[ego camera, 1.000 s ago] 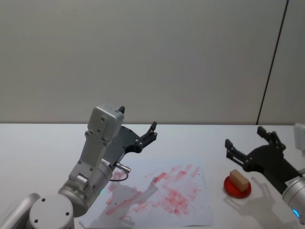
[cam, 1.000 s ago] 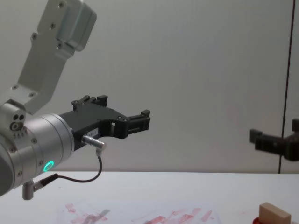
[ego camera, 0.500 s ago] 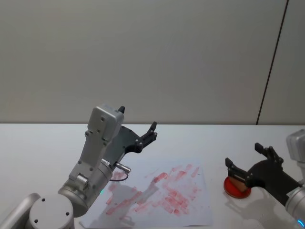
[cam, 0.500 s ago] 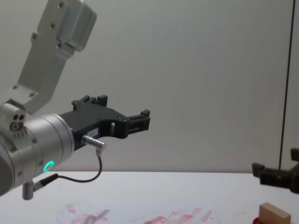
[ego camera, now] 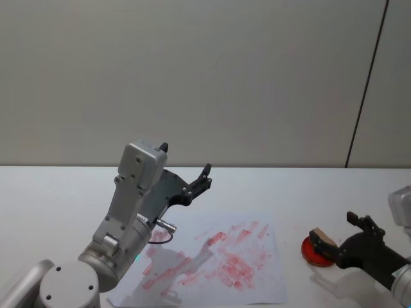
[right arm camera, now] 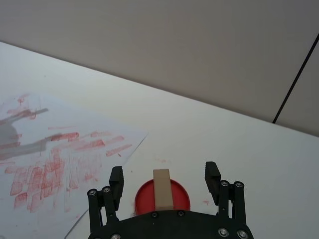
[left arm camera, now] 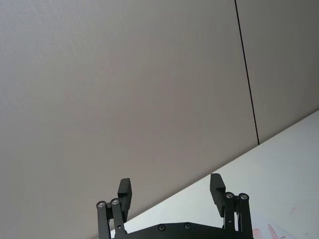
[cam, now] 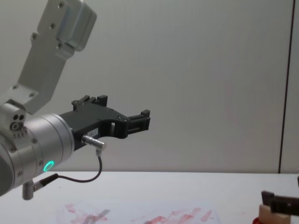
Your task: Use the one hand to pick up the stamp and affix it onto the A4 paper.
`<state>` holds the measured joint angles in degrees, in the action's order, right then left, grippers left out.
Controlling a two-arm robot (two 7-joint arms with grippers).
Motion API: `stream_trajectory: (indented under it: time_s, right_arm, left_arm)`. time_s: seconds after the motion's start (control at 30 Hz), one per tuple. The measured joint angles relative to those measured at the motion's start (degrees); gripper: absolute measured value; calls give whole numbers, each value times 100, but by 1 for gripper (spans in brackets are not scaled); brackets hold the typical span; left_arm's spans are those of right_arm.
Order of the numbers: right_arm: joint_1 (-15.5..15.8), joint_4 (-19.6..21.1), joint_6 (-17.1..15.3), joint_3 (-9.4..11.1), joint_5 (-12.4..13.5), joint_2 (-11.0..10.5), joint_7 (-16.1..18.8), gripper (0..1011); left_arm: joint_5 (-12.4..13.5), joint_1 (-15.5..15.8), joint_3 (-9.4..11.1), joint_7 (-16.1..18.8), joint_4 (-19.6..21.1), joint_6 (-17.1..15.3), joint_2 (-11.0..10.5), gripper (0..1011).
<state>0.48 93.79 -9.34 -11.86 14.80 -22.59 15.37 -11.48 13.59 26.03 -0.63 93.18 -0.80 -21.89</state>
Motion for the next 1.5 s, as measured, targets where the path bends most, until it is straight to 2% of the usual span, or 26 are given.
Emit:
stream_trajectory:
  time_s: [0.57, 0.87, 0.9, 0.97, 1.07, 1.17, 1.23, 1.5]
  right_arm:
    - [-148, -458, -127, -25, 142, 63, 307, 986]
    - [-257, -647, -141, -69, 122, 136, 347, 791]
    - [-269, -665, -142, -72, 114, 143, 347, 735]
    - [-287, -690, -143, -78, 96, 153, 347, 704]
    - [-329, -754, -145, -93, 47, 179, 343, 579]
    - [-353, -788, -143, -99, 19, 192, 333, 503]
    - [-375, -821, -136, -107, -11, 205, 319, 397]
    - [-442, -918, -58, -129, -113, 243, 268, 216]
  left_arm:
    - [0, 0, 0, 0, 0, 0, 0, 1002]
    - [0, 0, 0, 0, 0, 0, 0, 1002]
    - [0, 0, 0, 0, 0, 0, 0, 1002]
    - [0, 0, 0, 0, 0, 0, 0, 1003]
    - [0, 0, 0, 0, 0, 0, 0, 1002]
    - [0, 0, 0, 0, 0, 0, 0, 1002]
    - [0, 0, 0, 0, 0, 0, 0, 1003]
    - [0, 0, 0, 0, 0, 0, 0, 1002]
